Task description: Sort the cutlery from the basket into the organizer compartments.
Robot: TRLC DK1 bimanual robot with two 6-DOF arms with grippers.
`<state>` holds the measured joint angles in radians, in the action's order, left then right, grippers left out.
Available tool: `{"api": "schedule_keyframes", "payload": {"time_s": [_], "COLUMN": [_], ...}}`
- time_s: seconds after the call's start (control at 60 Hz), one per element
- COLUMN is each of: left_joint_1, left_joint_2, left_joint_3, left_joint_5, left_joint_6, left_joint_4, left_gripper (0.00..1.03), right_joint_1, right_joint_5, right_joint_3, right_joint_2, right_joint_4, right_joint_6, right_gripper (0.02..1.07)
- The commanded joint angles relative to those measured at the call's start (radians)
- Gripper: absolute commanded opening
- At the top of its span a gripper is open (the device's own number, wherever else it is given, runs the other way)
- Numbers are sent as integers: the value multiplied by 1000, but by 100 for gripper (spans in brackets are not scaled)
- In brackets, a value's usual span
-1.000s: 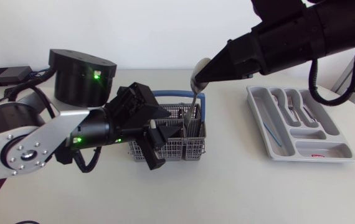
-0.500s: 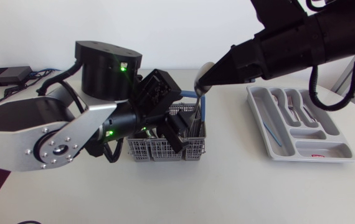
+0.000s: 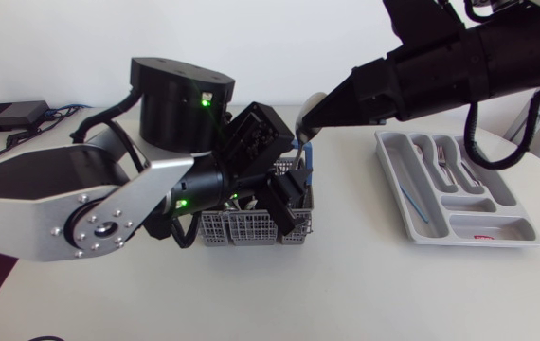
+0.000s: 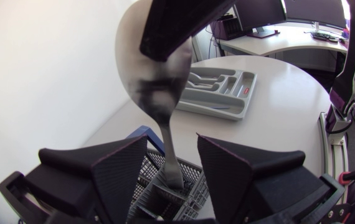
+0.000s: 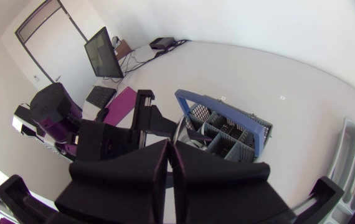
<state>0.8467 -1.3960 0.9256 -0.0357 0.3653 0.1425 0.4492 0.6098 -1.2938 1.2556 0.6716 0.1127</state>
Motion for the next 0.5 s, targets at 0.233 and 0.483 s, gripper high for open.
{"api": "schedule_keyframes", "payload": {"time_s": [0.233, 0.483], "left_joint_1": [5, -1], "left_joint_2": [-21, -20], "left_joint_3": [24, 18], "left_joint_5": [-44, -49], "left_joint_6": [-35, -54], "left_joint_4": [75, 95], "left_gripper": [32, 14], "right_joint_1": [-15, -15], "right_joint_5": [16, 18], "right_joint_3": [37, 39], "right_joint_2": [-15, -16], "right_joint_4": [-26, -29], "right_joint_6": [44, 45], "right_gripper": [8, 8]}}
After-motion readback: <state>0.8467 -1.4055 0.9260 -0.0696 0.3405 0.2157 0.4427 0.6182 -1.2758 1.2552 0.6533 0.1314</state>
